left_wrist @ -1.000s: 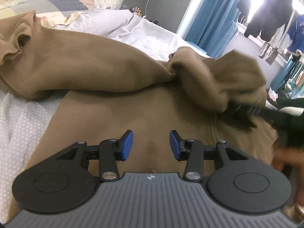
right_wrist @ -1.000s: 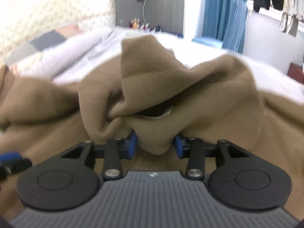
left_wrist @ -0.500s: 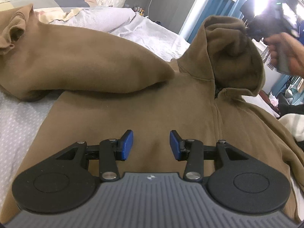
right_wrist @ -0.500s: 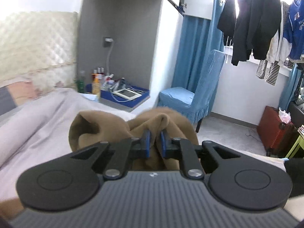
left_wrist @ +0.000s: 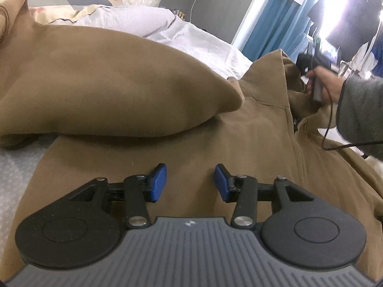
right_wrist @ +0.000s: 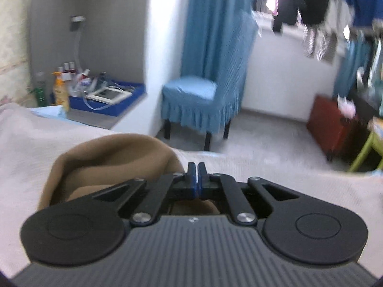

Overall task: Fold large clothes
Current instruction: 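Lift the hood with the right gripper and lay it over the body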

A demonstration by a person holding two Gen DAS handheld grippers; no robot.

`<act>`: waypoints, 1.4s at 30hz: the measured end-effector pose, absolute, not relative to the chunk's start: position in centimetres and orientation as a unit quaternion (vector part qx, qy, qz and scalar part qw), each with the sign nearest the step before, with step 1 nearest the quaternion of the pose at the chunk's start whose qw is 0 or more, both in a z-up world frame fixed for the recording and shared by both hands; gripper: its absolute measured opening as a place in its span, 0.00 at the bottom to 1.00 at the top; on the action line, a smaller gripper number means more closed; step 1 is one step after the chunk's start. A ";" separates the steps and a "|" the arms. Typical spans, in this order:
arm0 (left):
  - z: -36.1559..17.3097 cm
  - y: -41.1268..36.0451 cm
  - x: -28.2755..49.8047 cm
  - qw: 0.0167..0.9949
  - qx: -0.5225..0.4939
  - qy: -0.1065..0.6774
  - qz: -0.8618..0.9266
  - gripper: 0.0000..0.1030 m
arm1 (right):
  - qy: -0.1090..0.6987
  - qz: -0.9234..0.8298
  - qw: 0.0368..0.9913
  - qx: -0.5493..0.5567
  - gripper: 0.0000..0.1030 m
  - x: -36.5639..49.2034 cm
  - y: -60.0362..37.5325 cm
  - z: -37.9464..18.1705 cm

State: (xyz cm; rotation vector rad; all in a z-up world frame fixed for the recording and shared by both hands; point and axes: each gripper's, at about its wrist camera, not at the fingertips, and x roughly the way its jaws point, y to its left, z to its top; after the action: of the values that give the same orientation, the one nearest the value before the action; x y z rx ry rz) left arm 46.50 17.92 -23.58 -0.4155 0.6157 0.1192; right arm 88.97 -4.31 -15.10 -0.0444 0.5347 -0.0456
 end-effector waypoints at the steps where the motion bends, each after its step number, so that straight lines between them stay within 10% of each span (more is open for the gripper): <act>1: -23.6 18.1 46.6 0.930 -0.205 0.300 0.058 0.50 | 0.266 -0.022 0.964 -0.012 0.04 89.3 -4.8 -15.9; 15: -23.0 18.3 46.3 0.929 -0.209 0.301 0.048 0.50 | 0.234 0.023 0.972 0.013 0.07 84.3 -6.4 -13.1; 42: -14.0 15.7 31.2 0.962 -0.182 0.200 -0.032 0.50 | 0.238 0.161 0.957 0.034 0.08 45.3 -6.2 -5.2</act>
State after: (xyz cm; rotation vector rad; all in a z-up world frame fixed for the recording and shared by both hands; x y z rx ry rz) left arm 31.17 15.65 -14.04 -0.3679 0.4058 -0.0653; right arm 45.27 -6.16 -5.19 0.0688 0.4831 0.3259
